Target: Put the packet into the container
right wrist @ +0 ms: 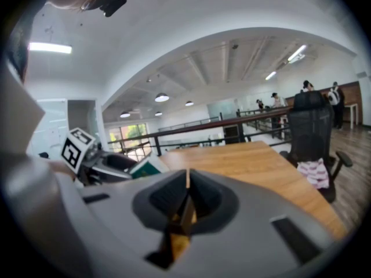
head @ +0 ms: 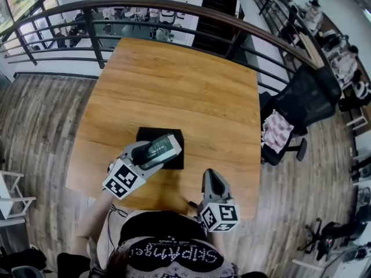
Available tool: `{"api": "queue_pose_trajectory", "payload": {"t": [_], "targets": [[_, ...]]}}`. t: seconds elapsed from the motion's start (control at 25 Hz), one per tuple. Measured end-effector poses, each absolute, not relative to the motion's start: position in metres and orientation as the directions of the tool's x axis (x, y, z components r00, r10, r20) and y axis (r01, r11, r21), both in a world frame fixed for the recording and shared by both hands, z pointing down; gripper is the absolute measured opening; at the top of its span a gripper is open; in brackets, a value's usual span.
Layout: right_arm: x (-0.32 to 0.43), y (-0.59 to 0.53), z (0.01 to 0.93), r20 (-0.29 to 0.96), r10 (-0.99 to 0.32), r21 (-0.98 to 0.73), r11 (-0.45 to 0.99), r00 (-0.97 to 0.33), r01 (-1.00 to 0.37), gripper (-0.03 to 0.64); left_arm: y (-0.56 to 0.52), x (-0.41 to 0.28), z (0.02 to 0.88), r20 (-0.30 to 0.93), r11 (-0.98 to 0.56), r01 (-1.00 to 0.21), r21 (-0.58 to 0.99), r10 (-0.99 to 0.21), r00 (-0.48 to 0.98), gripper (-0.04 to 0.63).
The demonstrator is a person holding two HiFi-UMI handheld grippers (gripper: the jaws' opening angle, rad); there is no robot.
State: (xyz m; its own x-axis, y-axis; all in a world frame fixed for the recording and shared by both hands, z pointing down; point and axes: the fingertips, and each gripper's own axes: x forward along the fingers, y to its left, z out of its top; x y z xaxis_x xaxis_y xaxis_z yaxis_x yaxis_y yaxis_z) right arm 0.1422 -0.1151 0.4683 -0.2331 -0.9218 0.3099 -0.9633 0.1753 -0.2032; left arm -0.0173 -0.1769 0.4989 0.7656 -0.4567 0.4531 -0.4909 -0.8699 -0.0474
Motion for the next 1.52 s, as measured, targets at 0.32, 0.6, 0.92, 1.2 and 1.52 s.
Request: {"api": "queue_pose_trajectory", "payload": {"t": [0.32, 0.6, 0.92, 1.2, 1.52], "targets": [[0.145, -0.117, 0.471, 0.324, -0.917, -0.208, 0.169, -0.231, -0.963, 0.037, -0.181, -0.005, 0.504, 0.508, -0.9, -0.425, -0.095, -0.411, 0.757, 0.331], [0.148, -0.12, 0.475, 0.326, -0.918, -0.212, 0.164, -0.227, -0.964, 0.037, -0.178, 0.001, 0.527, 0.626, -0.947, -0.304, -0.105, -0.301, 0.72, 0.331], [0.151, -0.121, 0.478, 0.334, -0.915, -0.221, 0.16, -0.228, -0.962, 0.037, -0.177, 0.008, 0.553, 0.709, -0.977, -0.207, -0.051, -0.181, 0.682, 0.331], [0.154, -0.121, 0.479, 0.333, -0.915, -0.22, 0.158, -0.227, -0.963, 0.038, -0.177, 0.011, 0.571, 0.744, -0.983, -0.182, -0.036, -0.147, 0.652, 0.331], [0.152, -0.122, 0.48, 0.327, -0.916, -0.222, 0.166, -0.234, -0.961, 0.037, -0.179, 0.011, 0.587, 0.771, -0.986, -0.163, -0.03, -0.127, 0.624, 0.331]]}}
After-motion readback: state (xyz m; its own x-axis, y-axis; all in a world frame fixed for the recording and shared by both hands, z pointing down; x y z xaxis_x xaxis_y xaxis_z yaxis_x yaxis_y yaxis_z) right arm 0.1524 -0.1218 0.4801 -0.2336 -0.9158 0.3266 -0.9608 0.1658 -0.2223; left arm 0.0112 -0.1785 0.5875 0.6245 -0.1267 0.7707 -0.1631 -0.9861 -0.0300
